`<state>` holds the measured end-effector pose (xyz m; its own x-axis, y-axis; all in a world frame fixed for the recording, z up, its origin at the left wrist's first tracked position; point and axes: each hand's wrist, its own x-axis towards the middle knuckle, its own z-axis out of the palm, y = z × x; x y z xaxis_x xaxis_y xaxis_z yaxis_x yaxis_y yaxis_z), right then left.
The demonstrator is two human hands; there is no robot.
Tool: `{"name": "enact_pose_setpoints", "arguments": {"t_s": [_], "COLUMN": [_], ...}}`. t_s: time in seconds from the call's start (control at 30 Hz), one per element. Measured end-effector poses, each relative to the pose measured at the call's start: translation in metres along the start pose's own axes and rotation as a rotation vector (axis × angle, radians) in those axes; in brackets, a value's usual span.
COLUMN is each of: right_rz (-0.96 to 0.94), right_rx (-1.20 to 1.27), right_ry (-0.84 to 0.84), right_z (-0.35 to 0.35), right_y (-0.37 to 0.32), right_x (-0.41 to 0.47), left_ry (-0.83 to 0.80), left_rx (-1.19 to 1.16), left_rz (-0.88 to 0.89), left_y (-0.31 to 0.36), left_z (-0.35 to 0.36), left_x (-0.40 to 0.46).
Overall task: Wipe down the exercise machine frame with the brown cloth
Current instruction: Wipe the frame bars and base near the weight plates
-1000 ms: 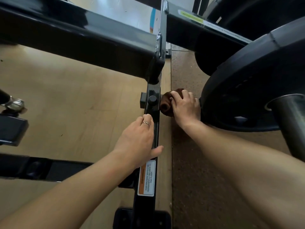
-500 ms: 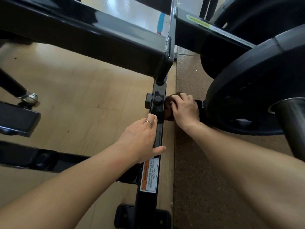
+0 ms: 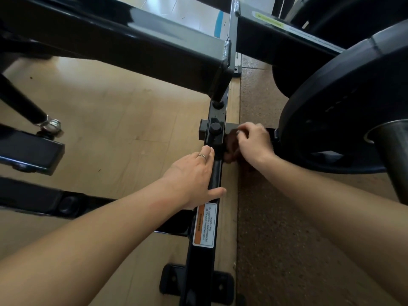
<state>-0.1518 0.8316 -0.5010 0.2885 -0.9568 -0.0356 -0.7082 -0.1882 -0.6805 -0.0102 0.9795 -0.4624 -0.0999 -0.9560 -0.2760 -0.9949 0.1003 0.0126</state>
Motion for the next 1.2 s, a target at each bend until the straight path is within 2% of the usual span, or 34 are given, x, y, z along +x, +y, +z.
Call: {"name": "enact_pose_setpoints", "arguments": {"t_s": [0.07, 0.13, 0.2, 0.27, 0.33, 0.4, 0.47, 0.57, 0.73, 1.0, 1.2], "right_rz": [-0.005, -0.100, -0.188, -0.219, -0.172, -0.145, -0.159, -0.165, -0.148, 0.040, 0.011], "right_rx": [0.115, 0.168, 0.196, 0.176, 0.031, -0.324, -0.480, -0.303, -0.090, 0.132, 0.041], "right_ry": [0.137, 0.238, 0.267, 0.211, 0.063, -0.070, -0.083, 0.011, 0.064, 0.013, 0.031], "right_z": [-0.006, -0.008, -0.003, 0.008, 0.022, 0.038, 0.048, 0.044, 0.032, 0.017, 0.030], "right_y": [-0.015, -0.036, -0.059, -0.076, -0.082, -0.081, -0.078, -0.070, -0.056, -0.052, -0.051], "right_x": [0.001, 0.004, 0.015, 0.028, 0.040, 0.043, 0.044, 0.045, 0.037, 0.024, 0.027], "left_ry": [-0.008, -0.010, -0.006, -0.002, 0.001, 0.015, 0.027, 0.006, -0.027, -0.039, -0.041], "left_rx": [-0.013, -0.030, -0.046, -0.059, -0.085, -0.114, -0.130, -0.133, -0.117, -0.089, -0.060], "left_rz": [-0.007, -0.018, -0.032, -0.037, -0.041, -0.047, -0.048, -0.041, -0.028, -0.008, -0.001], "left_y": [-0.001, 0.000, 0.001, 0.000, 0.001, 0.001, -0.001, -0.002, -0.004, -0.001, 0.000], "left_z": [0.000, -0.001, -0.003, -0.003, -0.002, 0.002, 0.005, 0.007, 0.006, 0.004, 0.005], "left_x": [0.000, 0.000, 0.000, 0.000, -0.001, -0.001, -0.002, -0.002, -0.002, 0.000, 0.002]}}
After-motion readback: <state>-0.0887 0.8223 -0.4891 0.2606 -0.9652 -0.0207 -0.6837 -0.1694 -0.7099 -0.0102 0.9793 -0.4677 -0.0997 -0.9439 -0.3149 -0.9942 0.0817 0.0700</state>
